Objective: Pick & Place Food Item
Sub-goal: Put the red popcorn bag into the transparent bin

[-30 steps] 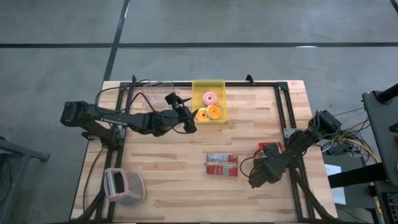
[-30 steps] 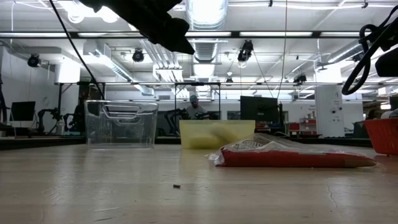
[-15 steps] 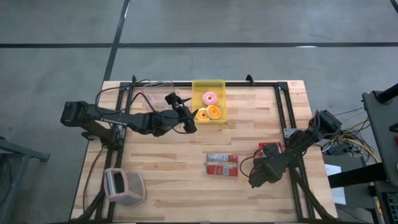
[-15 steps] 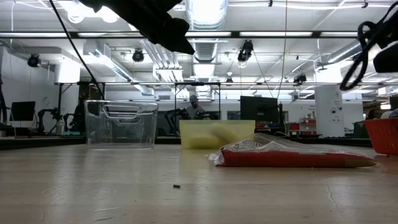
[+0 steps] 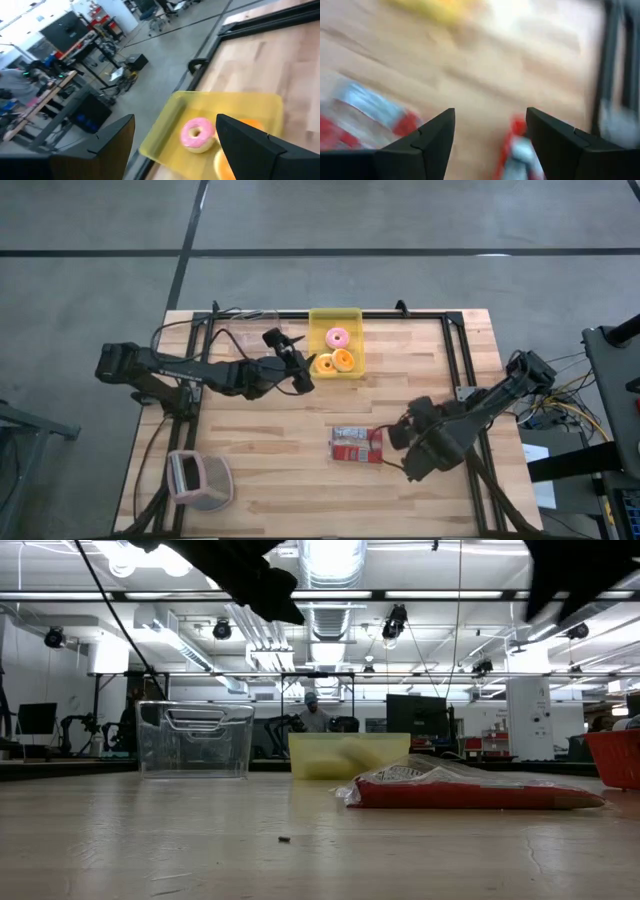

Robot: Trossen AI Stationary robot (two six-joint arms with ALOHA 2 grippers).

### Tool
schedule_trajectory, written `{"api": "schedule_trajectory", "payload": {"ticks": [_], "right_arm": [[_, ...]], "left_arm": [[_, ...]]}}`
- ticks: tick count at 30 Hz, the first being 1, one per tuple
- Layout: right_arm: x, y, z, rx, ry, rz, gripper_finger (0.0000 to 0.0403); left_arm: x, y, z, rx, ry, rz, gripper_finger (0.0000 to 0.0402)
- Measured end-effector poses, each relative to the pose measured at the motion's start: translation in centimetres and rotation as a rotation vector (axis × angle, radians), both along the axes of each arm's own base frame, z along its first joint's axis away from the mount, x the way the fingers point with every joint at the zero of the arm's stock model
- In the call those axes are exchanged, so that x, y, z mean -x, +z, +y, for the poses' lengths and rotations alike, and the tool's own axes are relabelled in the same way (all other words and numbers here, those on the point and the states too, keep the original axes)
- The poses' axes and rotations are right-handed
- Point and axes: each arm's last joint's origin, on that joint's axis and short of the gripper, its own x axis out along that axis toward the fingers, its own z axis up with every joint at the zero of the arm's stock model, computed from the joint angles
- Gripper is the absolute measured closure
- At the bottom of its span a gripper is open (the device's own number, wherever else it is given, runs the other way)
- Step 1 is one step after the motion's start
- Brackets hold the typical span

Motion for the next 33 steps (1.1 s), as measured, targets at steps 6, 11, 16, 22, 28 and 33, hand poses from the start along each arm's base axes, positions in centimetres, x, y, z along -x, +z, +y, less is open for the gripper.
{"api": "schedule_trajectory", "payload": {"ticks": [6, 11, 16, 22, 28, 33], "right_arm": [[-1.1, 2.6, 0.0, 0.213, 0.223, -0.1, 0.0164], [-1.1, 3.8, -0.3, 0.288, 0.28, -0.138, 0.017], [-0.7, 4.1, -0.9, 0.32, 0.31, -0.124, 0.017], [-0.4, 4.4, -1.3, 0.368, 0.35, -0.12, 0.017], [-0.8, 4.5, -1.0, 0.413, 0.428, -0.1, 0.017], [-1.1, 4.8, -1.5, 0.438, 0.449, -0.098, 0.017]], "left_arm": [[2.7, 2.5, 0.1, -0.014, 0.031, 0.003, 0.0117], [6.0, 4.6, 0.2, 0.061, 0.041, -0.042, 0.0117], [9.3, 5.9, 0.0, 0.196, -0.021, -0.082, 0.0117], [11.7, 6.4, -0.5, 0.356, -0.191, -0.125, 0.0117], [13.5, 6.4, -0.4, 0.347, -0.179, -0.181, 0.0117], [15.6, 6.2, -0.1, 0.31, -0.12, -0.241, 0.0117]]}}
